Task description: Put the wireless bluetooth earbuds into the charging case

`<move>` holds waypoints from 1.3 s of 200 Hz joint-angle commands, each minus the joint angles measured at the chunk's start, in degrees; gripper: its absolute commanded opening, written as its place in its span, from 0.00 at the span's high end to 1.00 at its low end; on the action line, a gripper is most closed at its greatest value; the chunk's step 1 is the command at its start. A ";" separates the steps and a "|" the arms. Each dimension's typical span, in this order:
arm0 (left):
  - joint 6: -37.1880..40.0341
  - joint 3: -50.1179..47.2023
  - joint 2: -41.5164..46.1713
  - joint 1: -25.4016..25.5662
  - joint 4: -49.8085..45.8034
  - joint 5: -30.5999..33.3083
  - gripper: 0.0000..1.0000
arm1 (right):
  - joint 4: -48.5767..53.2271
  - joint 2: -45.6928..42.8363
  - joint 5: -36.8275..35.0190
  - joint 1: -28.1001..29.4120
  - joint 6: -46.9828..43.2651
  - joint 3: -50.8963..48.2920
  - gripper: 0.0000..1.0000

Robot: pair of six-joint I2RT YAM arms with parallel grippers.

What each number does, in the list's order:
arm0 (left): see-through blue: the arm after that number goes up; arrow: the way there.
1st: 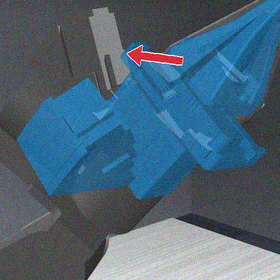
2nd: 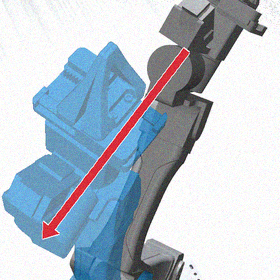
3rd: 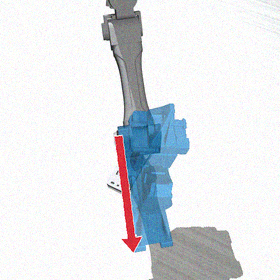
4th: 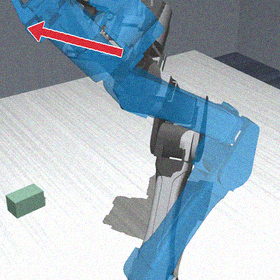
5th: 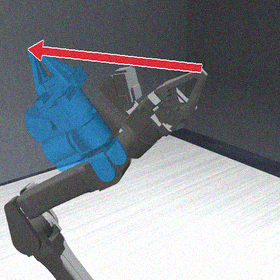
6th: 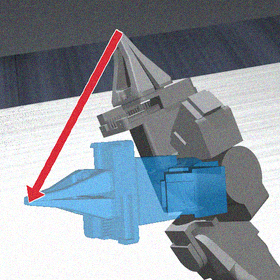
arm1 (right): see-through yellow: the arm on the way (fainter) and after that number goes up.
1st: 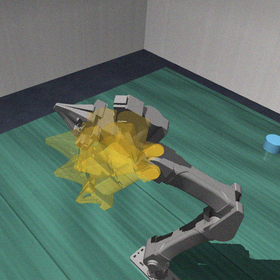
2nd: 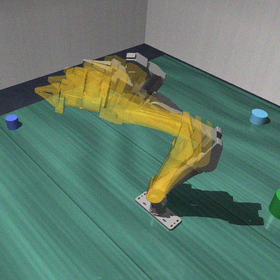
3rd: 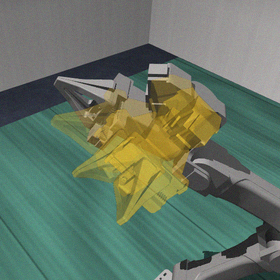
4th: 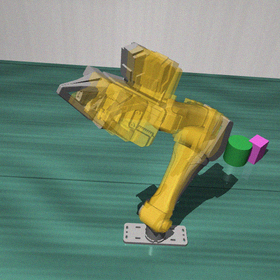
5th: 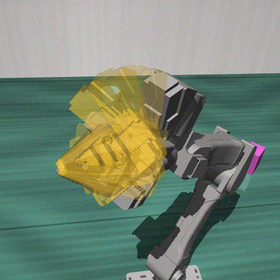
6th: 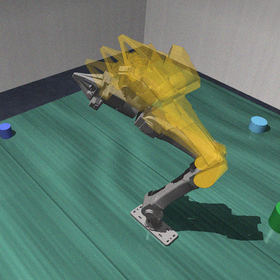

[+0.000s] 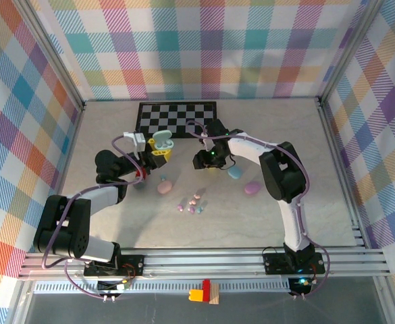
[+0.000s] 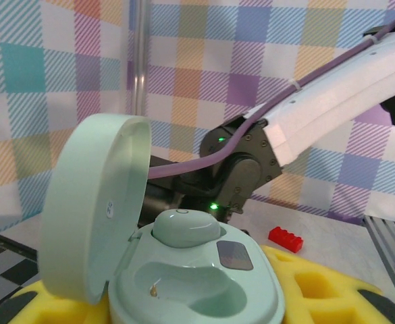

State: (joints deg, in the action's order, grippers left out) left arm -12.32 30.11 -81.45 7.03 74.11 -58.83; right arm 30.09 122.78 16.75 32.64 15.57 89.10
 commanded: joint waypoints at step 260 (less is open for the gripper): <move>1.86 -4.27 -1.70 -11.52 3.39 3.46 0.67 | 19.15 9.12 -34.51 11.13 -13.07 18.35 0.72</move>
State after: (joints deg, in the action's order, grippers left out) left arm -10.87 25.89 -83.22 -3.64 74.13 -53.91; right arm 47.53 130.21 -16.75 43.38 2.11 105.49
